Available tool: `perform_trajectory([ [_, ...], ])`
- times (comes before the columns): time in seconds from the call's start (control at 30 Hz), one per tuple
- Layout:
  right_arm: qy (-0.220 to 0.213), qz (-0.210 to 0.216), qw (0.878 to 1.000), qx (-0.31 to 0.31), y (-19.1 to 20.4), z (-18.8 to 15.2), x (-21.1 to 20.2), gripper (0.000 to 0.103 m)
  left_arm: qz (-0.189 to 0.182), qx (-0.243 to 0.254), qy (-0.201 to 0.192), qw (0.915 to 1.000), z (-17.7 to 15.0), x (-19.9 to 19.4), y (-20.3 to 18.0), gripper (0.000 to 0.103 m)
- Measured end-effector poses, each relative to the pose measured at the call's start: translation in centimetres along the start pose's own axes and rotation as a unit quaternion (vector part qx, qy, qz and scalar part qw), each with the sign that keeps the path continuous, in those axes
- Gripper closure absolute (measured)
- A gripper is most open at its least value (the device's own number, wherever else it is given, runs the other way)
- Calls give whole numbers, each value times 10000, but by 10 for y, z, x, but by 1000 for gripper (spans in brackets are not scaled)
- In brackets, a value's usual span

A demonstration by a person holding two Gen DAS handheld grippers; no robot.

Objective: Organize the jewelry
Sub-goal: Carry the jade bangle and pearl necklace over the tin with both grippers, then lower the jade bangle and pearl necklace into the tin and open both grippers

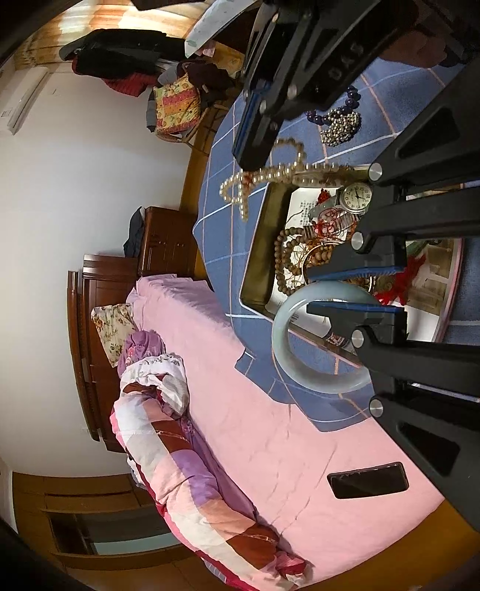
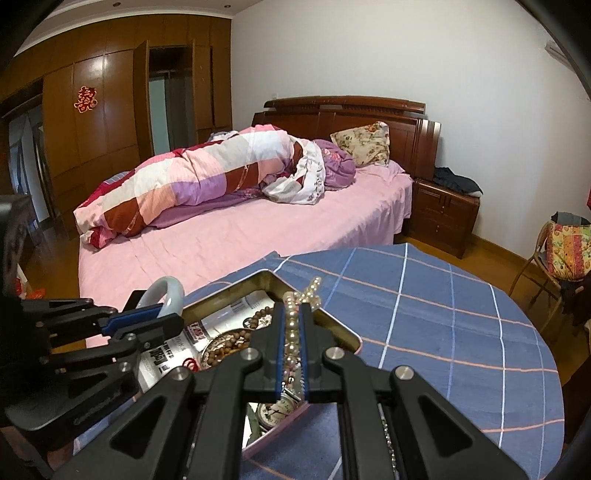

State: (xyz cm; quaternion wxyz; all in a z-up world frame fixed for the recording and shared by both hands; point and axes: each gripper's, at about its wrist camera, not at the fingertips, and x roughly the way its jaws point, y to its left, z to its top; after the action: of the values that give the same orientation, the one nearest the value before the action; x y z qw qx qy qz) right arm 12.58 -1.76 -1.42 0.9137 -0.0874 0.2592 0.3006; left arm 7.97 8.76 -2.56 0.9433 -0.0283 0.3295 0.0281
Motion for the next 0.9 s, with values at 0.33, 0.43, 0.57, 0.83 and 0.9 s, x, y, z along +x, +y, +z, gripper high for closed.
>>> perform_trajectory([
  [0.33,216,-31,9997,68,-3,-6,17,94,-112,170,54,9998,-2,6,-12,92],
  [0.43,275,-24,9996,69,-3,-9,21,94,-230,196,77,9995,-3,9,-14,92],
  [0.57,348,-26,9994,66,-3,-11,26,94,-358,150,190,9991,-5,15,-12,92],
  [0.83,426,-35,9991,26,-2,-11,35,94,-418,67,329,9986,-9,22,-8,92],
  [0.9,453,-23,9990,24,-2,-12,38,94,-422,53,349,9985,-10,23,-8,92],
])
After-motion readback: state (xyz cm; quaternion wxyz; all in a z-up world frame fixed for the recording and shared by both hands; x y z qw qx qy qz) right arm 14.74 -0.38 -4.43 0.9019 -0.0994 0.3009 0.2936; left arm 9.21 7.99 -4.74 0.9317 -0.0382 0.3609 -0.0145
